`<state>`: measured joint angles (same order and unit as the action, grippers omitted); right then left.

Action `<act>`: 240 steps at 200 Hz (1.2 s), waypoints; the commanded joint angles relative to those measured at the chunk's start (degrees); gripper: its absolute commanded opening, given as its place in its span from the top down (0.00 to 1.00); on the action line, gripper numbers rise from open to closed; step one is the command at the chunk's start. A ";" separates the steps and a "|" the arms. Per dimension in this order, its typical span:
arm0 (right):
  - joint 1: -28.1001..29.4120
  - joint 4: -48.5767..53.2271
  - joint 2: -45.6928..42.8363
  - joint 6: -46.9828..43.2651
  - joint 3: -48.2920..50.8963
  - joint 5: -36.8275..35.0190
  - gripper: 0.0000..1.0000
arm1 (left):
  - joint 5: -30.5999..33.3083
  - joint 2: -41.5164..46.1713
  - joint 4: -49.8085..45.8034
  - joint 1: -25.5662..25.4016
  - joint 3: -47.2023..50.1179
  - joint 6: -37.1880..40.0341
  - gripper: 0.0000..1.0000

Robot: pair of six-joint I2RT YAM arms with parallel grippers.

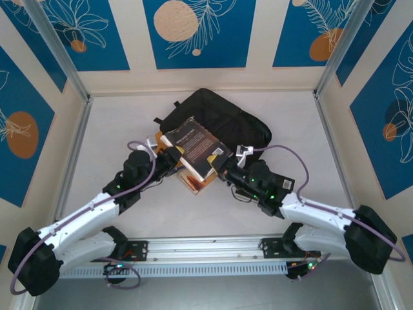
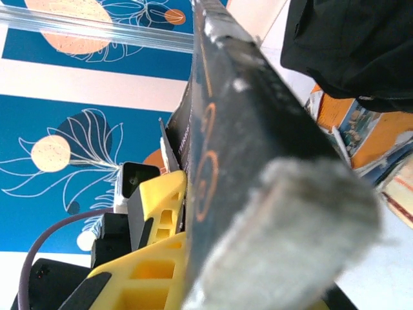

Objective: Pack books, pencil case, and school supplies into a backpack

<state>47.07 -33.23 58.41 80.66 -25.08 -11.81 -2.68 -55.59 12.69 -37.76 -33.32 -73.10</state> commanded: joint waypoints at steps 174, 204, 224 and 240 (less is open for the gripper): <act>-23.69 70.21 -36.68 -40.31 -24.71 -34.12 1.00 | -7.44 -68.21 -65.74 -14.16 -94.09 66.81 0.11; -23.69 67.90 -37.23 -43.79 -24.43 -33.13 1.00 | -6.15 -71.98 -66.72 -14.80 -97.01 67.78 0.14; -23.69 66.70 -37.23 -44.76 -23.94 -32.95 1.00 | -7.29 -73.44 -66.52 -15.11 -97.37 67.92 0.19; -23.69 65.65 -37.23 -45.40 -23.39 -32.28 1.00 | -5.85 -74.32 -66.71 -15.58 -97.63 68.26 0.22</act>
<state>23.49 38.50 21.91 38.22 -48.03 -42.04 -8.99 -128.27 -51.72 -52.80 -128.40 -7.11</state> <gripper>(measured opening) 0.141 0.801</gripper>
